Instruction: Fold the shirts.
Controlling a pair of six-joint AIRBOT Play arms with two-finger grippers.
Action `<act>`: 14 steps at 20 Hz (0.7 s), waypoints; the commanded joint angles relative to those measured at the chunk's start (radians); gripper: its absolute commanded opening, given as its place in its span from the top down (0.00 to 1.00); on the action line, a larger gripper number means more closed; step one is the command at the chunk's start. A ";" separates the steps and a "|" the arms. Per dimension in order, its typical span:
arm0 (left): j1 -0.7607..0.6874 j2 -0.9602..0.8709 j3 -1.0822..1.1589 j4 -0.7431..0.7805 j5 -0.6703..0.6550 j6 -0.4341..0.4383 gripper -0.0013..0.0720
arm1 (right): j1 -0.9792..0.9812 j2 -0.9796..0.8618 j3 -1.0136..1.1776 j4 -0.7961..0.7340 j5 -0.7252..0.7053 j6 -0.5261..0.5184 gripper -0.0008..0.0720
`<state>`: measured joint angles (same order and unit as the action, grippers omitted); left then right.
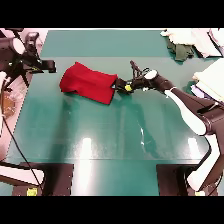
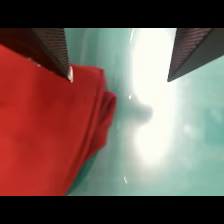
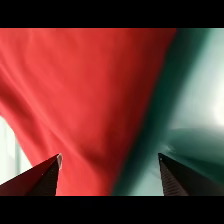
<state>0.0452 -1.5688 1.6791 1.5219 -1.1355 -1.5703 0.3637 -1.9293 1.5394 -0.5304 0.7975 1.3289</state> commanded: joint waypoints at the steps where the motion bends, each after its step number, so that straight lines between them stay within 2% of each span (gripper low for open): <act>1: 0.000 0.089 0.006 -0.056 -0.018 0.035 0.02 | 0.045 -0.051 0.006 0.086 -0.119 -0.011 0.07; 4: 0.000 0.141 0.006 -0.060 -0.034 0.044 0.02 | 0.092 -0.127 0.127 0.097 -0.118 -0.005 0.08; 5: 0.000 0.151 0.006 -0.060 -0.042 0.043 0.02 | 0.110 -0.154 0.183 0.094 -0.119 0.010 0.12; 6: 0.000 0.157 0.006 -0.060 -0.047 0.042 0.02 | 0.127 -0.185 0.249 0.094 -0.118 0.028 0.29; 7: 0.000 0.161 0.006 -0.061 -0.050 0.042 0.02 | 0.137 -0.212 0.312 0.094 -0.117 0.037 0.64; 8: 0.000 0.164 0.006 -0.060 -0.057 0.042 0.02 | 0.140 -0.224 0.361 0.093 -0.111 0.037 0.92; 10: 0.000 0.167 0.006 -0.058 -0.097 0.042 0.02 | 0.136 -0.207 0.443 0.052 -0.120 0.058 0.96; 12: 0.000 0.167 0.006 -0.056 -0.133 0.042 0.02 | 0.103 -0.156 0.514 -0.139 -0.084 0.196 0.96; 14: 0.000 0.167 0.006 -0.058 -0.152 0.042 0.02 | 0.035 -0.076 0.525 -0.291 -0.021 0.280 0.96</act>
<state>0.0448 -1.4052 1.6840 1.4647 -1.2430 -1.5291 0.4526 -2.0697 2.0006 -0.6159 0.7181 1.4765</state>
